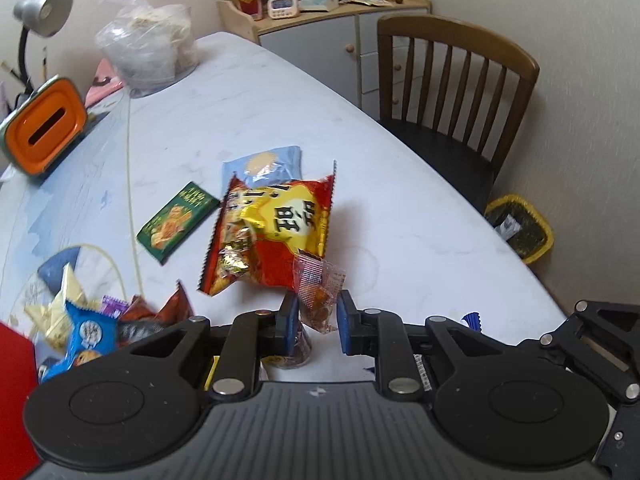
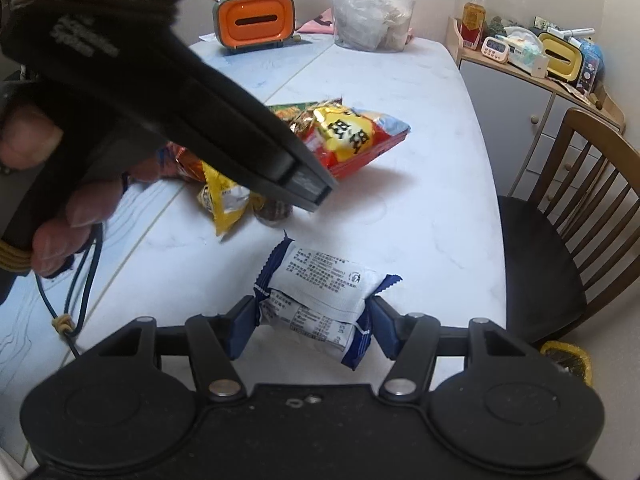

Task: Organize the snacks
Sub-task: 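Lift the pastry with the right tool while the left tool grasps the orange candy, then carry both snacks over the red-white box and open both tools to drop them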

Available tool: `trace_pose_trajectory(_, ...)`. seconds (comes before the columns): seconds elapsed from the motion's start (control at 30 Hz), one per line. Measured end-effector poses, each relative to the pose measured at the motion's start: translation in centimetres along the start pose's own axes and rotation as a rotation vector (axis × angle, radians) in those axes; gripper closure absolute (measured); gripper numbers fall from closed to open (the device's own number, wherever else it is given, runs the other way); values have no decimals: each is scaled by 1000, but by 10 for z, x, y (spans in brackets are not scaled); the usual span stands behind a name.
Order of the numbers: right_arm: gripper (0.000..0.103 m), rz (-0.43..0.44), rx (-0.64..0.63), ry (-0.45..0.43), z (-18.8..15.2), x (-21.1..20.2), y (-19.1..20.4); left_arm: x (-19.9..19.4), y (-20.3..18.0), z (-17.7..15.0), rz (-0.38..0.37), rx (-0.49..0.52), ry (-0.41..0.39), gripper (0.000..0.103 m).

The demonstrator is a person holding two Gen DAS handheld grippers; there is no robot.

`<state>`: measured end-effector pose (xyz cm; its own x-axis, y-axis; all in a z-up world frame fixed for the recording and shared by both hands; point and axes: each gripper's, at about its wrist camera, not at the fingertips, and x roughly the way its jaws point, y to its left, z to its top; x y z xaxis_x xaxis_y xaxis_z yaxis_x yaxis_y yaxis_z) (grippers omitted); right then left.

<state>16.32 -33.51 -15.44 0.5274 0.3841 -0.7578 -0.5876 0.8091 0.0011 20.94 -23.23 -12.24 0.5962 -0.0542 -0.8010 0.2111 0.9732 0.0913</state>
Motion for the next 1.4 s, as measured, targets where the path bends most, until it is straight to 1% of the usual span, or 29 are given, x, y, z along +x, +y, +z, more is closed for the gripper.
trace_pose_trajectory(0.3, 44, 5, -1, -33, 6, -33, 7, -52, 41, -6, -60, -167, -29, 83)
trace_pose_trajectory(0.5, 44, 18, -17, -62, 20, -52, 20, -83, 74, -17, -57, -248, -43, 83)
trace_pose_trajectory(0.7, 44, 53, -57, -95, 40, -66, 46, -111, 107, -35, -22, -298, -64, 83)
trace_pose_trajectory(0.87, 43, 102, -91, -113, 61, -72, 75, -133, 138, -53, 14, -333, -71, 83)
trace_pose_trajectory(1.23, 43, 186, -201, -158, 109, -67, 160, -175, 220, -97, 107, -434, -63, 83)
trace_pose_trajectory(1.4, 44, 225, -236, -171, 133, -55, 200, -189, 256, -115, 146, -462, -54, 83)
